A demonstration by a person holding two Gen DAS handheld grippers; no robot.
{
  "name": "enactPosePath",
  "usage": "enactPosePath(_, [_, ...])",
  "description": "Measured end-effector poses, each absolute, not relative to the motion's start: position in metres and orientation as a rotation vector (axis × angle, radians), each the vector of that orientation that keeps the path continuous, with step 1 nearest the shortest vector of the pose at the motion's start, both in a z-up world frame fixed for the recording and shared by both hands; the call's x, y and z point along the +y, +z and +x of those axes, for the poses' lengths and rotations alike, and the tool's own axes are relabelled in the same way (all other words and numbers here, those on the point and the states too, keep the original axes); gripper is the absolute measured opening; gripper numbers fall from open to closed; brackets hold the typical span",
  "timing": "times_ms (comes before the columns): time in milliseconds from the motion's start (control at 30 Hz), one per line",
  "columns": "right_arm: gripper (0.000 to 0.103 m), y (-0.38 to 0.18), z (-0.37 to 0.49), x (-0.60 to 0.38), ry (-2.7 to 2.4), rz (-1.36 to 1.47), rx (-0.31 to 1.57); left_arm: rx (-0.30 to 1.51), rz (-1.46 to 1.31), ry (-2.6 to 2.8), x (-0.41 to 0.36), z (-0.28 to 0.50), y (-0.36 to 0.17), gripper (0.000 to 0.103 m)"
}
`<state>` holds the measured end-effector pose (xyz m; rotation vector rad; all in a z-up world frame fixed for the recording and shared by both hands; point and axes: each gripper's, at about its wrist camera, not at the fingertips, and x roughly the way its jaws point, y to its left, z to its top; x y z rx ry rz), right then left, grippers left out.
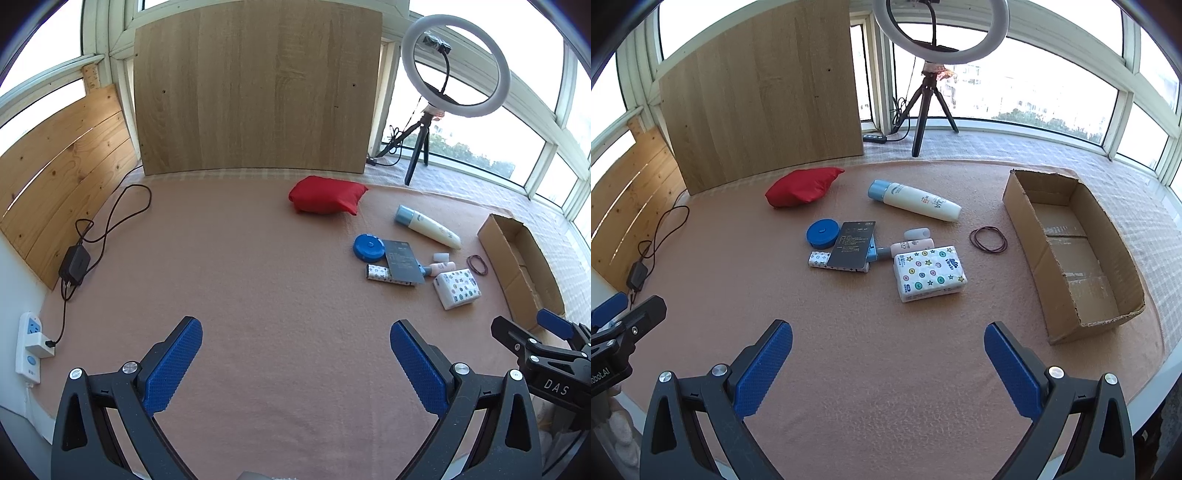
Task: Organize objects
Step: 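Move the right gripper toward the star-patterned tissue pack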
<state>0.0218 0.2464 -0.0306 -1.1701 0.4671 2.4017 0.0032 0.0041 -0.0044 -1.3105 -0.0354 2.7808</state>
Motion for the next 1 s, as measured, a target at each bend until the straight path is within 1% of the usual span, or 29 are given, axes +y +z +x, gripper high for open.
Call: enactPosePath(1000, [0.102,-0.0341,0.0251,0.2499,2.386,-1.169,0.486,-0.015,-1.297,2.766,0.0091,0.0026,-0.0038,0.103])
